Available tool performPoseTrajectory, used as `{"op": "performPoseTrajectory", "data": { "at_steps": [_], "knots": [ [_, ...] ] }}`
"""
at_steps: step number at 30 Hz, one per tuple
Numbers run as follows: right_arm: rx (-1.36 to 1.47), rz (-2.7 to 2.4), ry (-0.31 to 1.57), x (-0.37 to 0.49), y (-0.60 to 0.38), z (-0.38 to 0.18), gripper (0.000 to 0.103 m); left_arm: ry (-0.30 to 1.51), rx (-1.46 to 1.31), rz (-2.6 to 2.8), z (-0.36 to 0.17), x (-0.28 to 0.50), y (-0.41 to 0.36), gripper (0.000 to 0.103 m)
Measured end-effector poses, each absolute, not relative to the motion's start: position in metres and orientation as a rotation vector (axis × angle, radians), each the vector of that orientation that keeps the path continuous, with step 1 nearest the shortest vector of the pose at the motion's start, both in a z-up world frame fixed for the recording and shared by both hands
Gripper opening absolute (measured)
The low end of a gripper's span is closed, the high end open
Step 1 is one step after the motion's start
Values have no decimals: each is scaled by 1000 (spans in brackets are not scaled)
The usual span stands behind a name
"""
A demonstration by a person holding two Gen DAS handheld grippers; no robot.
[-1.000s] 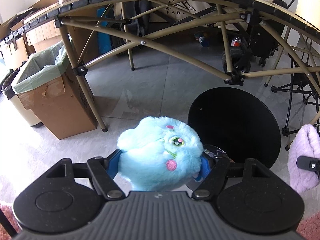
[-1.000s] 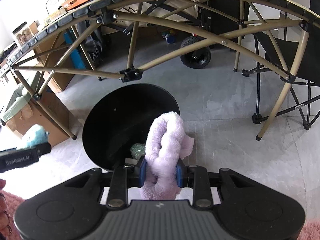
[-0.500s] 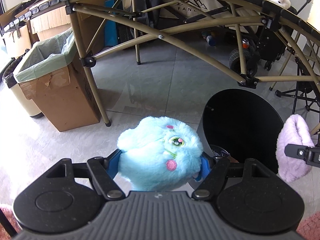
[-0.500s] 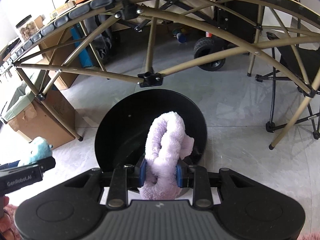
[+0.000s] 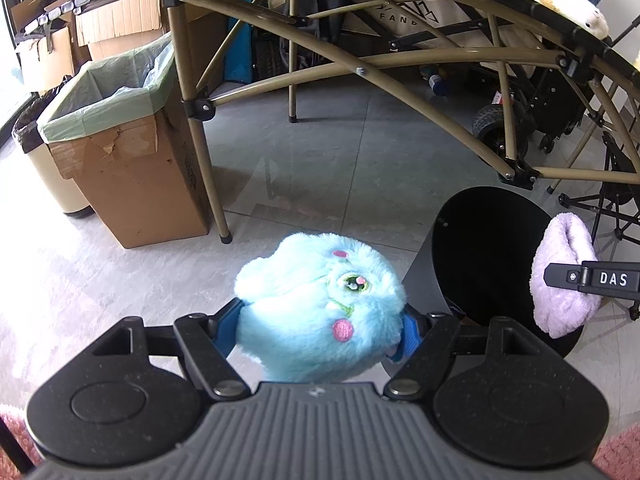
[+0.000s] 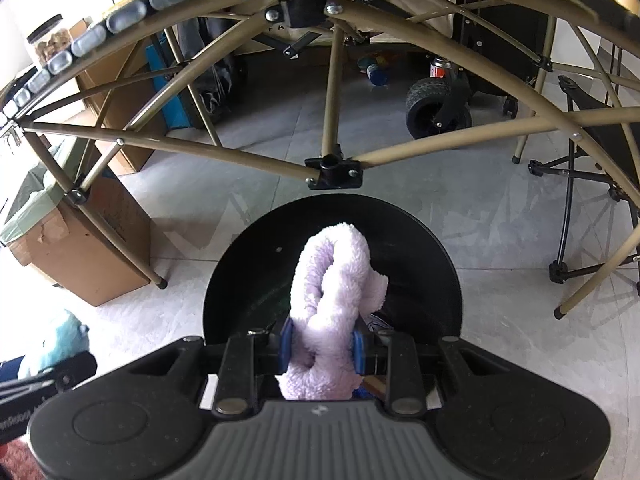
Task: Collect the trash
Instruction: 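Open the right gripper to drop the purple scrunchie into the bin, then move the left gripper over the bin and open it to drop the blue plush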
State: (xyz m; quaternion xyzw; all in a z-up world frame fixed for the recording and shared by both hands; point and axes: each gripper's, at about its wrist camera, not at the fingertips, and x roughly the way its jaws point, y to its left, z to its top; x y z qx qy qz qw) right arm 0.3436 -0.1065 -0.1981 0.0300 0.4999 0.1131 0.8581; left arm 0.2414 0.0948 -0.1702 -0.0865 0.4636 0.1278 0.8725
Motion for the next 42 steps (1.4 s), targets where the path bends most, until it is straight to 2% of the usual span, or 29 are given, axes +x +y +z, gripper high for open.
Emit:
{"op": "performPoseTrajectory", "data": {
  "at_steps": [8, 11, 13, 14, 16, 22, 42],
  "knots": [
    [57, 245, 1070, 356, -96, -205, 30, 982, -192, 277, -173, 243, 98, 75],
    [44, 241, 1079, 358, -93, -206, 44, 984, -192, 275, -173, 243, 98, 75],
    [34, 234, 1076, 359, -92, -206, 70, 986, -193, 275, -173, 243, 98, 75],
    [30, 233, 1071, 358, -92, -205, 75, 987, -194, 274, -173, 243, 99, 75],
    [23, 230, 1063, 359, -92, -204, 93, 988, -194, 272, -173, 243, 98, 75],
    [8, 224, 1077, 359, -93, -206, 100, 985, -192, 267, -173, 243, 98, 75],
    [28, 229, 1050, 351, -106, -196, 103, 971, -178, 256, -170, 243, 92, 75]
  ]
}}
